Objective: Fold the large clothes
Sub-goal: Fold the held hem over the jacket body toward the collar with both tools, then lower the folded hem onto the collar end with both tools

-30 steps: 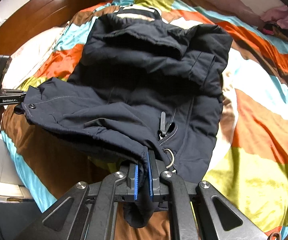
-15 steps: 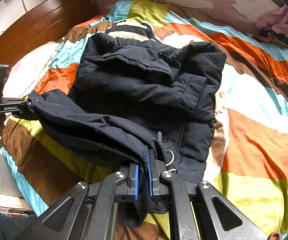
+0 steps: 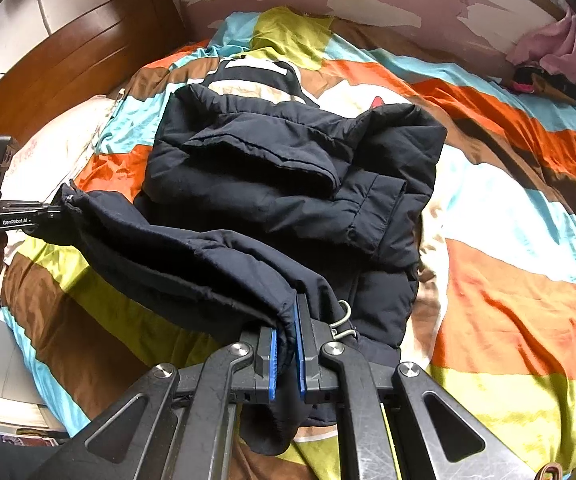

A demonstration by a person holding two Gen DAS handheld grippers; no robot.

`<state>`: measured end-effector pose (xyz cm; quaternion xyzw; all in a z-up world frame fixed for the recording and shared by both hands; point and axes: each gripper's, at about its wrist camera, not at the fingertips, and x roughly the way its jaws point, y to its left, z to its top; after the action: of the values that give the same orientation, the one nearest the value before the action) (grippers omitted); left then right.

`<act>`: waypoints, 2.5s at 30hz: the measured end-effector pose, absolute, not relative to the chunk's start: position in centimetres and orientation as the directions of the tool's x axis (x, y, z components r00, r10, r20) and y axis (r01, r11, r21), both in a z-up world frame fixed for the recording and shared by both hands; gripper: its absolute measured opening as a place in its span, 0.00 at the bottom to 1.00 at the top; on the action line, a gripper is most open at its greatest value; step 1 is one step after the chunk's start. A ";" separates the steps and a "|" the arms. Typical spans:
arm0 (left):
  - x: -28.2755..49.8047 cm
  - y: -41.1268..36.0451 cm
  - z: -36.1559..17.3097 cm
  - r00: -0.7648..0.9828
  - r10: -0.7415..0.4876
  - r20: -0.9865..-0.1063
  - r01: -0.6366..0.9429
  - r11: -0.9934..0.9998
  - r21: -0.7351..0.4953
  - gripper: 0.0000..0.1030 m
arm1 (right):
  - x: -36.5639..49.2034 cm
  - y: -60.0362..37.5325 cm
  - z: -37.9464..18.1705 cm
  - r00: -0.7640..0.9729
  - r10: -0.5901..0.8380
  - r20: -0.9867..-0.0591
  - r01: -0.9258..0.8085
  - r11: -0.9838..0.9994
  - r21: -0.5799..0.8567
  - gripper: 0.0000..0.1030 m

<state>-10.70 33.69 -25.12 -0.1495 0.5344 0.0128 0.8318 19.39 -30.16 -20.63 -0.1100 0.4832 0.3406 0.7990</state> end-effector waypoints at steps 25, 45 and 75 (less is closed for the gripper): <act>-10.3 34.6 -22.3 0.471 -0.128 -0.873 -0.171 0.958 -0.232 0.07 | 20.3 -30.1 -17.8 0.340 0.460 -0.820 -0.690 0.714 0.114 0.07; -8.4 35.6 -20.2 0.517 -0.117 -0.848 -0.158 0.961 -0.229 0.07 | 22.0 -29.7 -15.6 0.384 0.483 -0.787 -0.701 0.707 0.092 0.07; -3.7 37.7 -17.7 0.590 -0.111 -0.800 -0.151 0.958 -0.245 0.07 | 27.0 -27.6 -13.2 0.477 0.473 -0.741 -0.699 0.715 0.007 0.07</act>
<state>-3.71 37.71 -17.75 -0.1450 0.4525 0.0112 0.8798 26.96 -27.64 -13.15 -0.1501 0.3762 0.3462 0.8462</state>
